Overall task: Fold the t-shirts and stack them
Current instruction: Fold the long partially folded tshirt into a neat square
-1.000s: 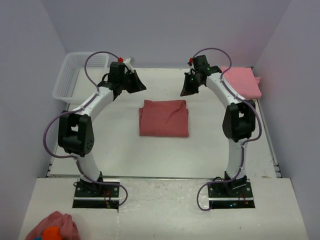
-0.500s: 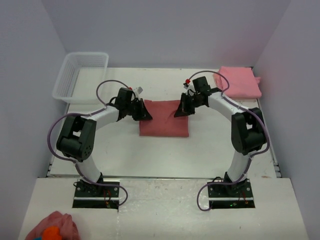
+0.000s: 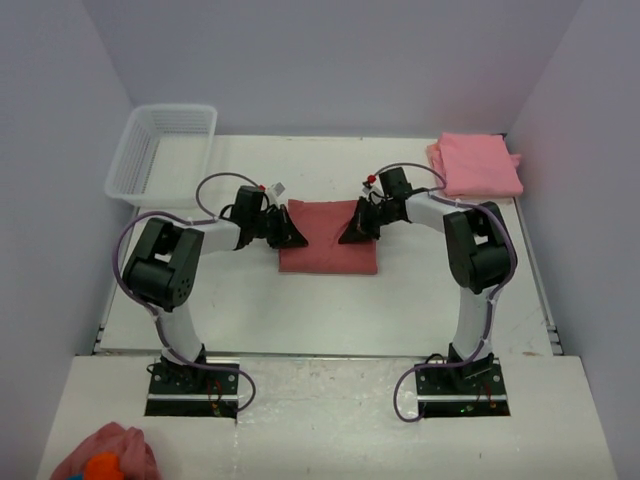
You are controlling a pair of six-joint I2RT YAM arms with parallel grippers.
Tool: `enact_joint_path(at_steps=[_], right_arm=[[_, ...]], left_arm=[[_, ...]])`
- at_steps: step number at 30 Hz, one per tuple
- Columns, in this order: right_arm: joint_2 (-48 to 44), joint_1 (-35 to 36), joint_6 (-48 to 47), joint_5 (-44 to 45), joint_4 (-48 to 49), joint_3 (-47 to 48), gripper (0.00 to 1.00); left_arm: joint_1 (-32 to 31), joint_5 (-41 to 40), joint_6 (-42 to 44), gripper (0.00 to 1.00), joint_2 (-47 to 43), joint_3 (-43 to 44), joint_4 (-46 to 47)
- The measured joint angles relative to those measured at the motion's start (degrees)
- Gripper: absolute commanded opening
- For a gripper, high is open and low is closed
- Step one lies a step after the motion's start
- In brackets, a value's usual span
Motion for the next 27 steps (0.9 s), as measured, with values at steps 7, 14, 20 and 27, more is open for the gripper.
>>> enact_joint_path(at_steps=[7, 14, 20, 27], right_arm=[[0.0, 0.0, 5.5, 4.6, -0.3, -4.2, 0.0], [0.7, 0.7, 8.9, 9.6, -0.7, -4.6, 0.0], [0.6, 1.4, 9.2, 10.6, 0.4, -4.9, 0.0], [-4.2, 5.5, 1.9, 16.6, -2.9, -4.2, 0.0]], left_arm=[[1.6, -1.8, 0.2, 0.0, 0.3, -3.0, -1.5], [1.7, -2.3, 0.7, 0.0, 1.5, -2.0, -2.2], [1.7, -2.4, 1.6, 0.0, 1.6, -1.5, -2.8], [1.2, -8.2, 3.5, 0.0, -4.8, -0.1, -10.9]])
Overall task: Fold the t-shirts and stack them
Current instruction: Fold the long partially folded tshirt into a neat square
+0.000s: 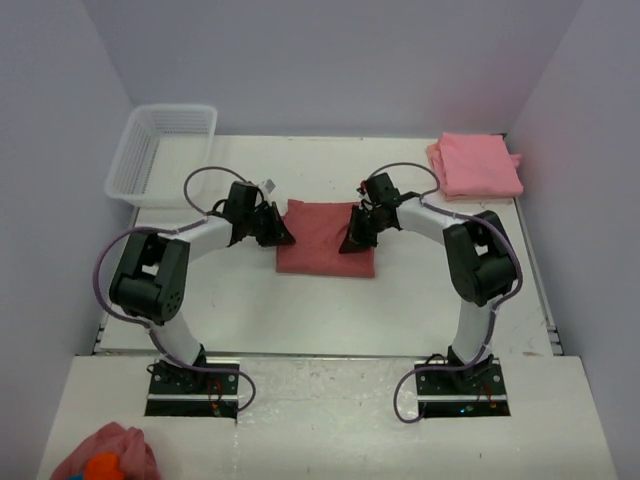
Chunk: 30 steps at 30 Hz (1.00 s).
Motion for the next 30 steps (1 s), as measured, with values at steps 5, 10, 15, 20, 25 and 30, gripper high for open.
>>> enact_joint_path(at_steps=[5, 10, 15, 20, 25, 30], right_arm=[[-7.0, 2.6, -3.2, 2.5, -6.0, 5.7, 0.0], [-13.3, 2.4, -3.6, 3.2, -7.4, 8.2, 0.0], [-14.7, 2.4, -3.3, 2.9, -5.8, 3.3, 0.0], [-12.8, 2.4, -2.4, 2.9, -5.0, -3.7, 0.0], [-8.8, 2.4, -0.1, 3.5, -2.6, -7.9, 0.0], [-5.0, 2.3, 3.1, 4.1, -0.9, -9.4, 0.0]], left_arm=[[-0.8, -2.9, 0.3, 0.0, -7.6, 5.8, -5.2], [-2.1, -3.8, 0.6, 0.0, -12.3, 8.4, -5.9], [-2.9, -4.1, 0.6, 0.0, -11.9, 5.0, -6.3], [-3.1, -4.9, 0.6, 0.0, -9.3, -2.1, -6.1], [-3.1, -5.2, 0.6, 0.0, -6.6, -7.3, -5.2], [-3.1, -4.8, 0.6, 0.0, -4.7, -8.6, -2.7]])
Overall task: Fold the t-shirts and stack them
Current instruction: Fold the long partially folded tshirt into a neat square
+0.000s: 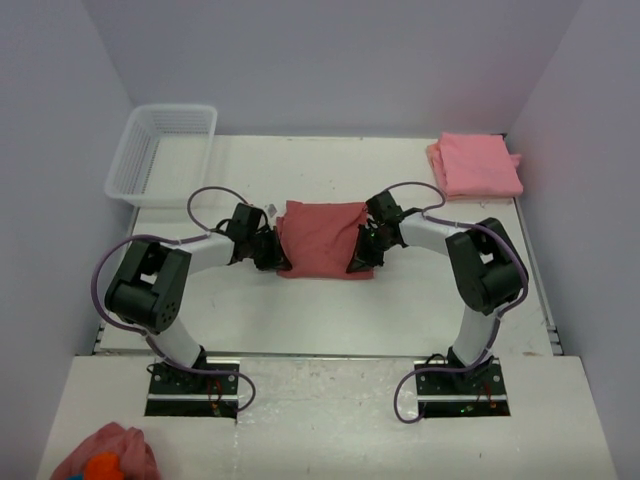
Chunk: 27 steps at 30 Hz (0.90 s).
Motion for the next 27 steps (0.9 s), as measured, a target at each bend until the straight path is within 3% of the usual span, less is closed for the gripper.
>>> enact_joint_path(at_steps=[10, 18, 20, 21, 24, 25, 27], right_arm=[[-1.5, 0.6, -1.0, 1.5, 0.9, -0.9, 0.0], [-12.6, 1.5, -6.4, 6.3, -6.3, 2.0, 0.01], [-15.9, 1.4, -7.2, 7.1, -8.7, 4.9, 0.11], [-17.5, 1.4, -7.6, 7.9, -9.7, 6.5, 0.25], [-21.0, 1.0, -8.5, 9.1, -11.7, 10.5, 0.5], [-21.7, 0.6, -8.9, 9.4, -12.0, 11.2, 0.63], [-22.2, -0.5, -9.4, 9.5, -12.4, 12.0, 0.75]], left_arm=[[-0.1, -0.7, 0.1, 0.0, -0.9, -0.5, 0.1], [-1.6, -9.3, 0.2, 0.0, -10.1, 3.8, -10.5], [-2.9, -12.0, 0.3, 0.03, -12.4, 7.1, -13.5], [-3.6, -13.0, 0.4, 0.05, -13.1, 8.7, -14.6], [-5.7, -14.3, 0.7, 0.08, -13.9, 14.2, -16.4], [-6.3, -14.4, 0.7, 0.08, -13.7, 15.7, -16.8], [-7.2, -14.4, 0.7, 0.11, -12.5, 18.7, -17.1]])
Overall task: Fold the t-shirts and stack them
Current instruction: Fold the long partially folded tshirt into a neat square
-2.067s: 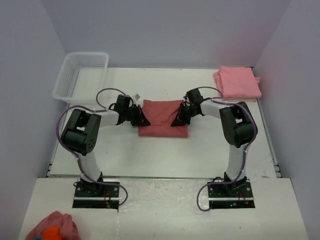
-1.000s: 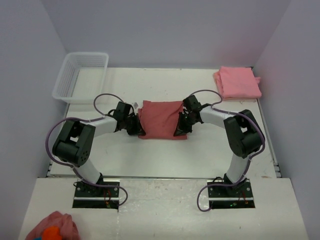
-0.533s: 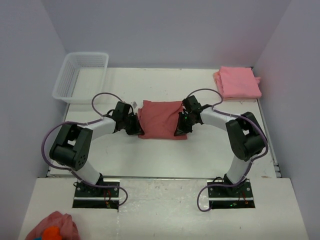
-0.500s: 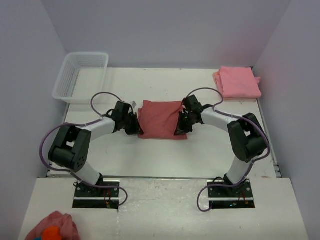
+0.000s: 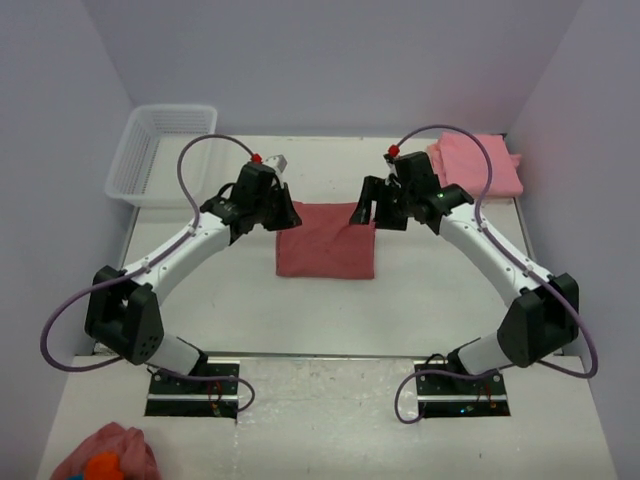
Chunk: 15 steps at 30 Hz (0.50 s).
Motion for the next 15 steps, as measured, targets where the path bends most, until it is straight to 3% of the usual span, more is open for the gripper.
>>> enact_joint_path(at_steps=[5, 8, 15], right_arm=[[4.6, -3.9, -1.0, -0.3, -0.2, 0.0, 0.87], [9.0, -5.3, -1.5, -0.5, 0.8, -1.0, 0.93], [15.6, -10.1, -2.4, -3.9, 4.1, -3.7, 0.97]], left_arm=[[-1.3, 0.2, 0.0, 0.11, 9.4, 7.8, -0.6], [-1.7, 0.2, 0.4, 0.0, 16.7, 12.3, -1.0], [-2.2, 0.1, 0.9, 0.0, 29.0, 18.5, -1.5]])
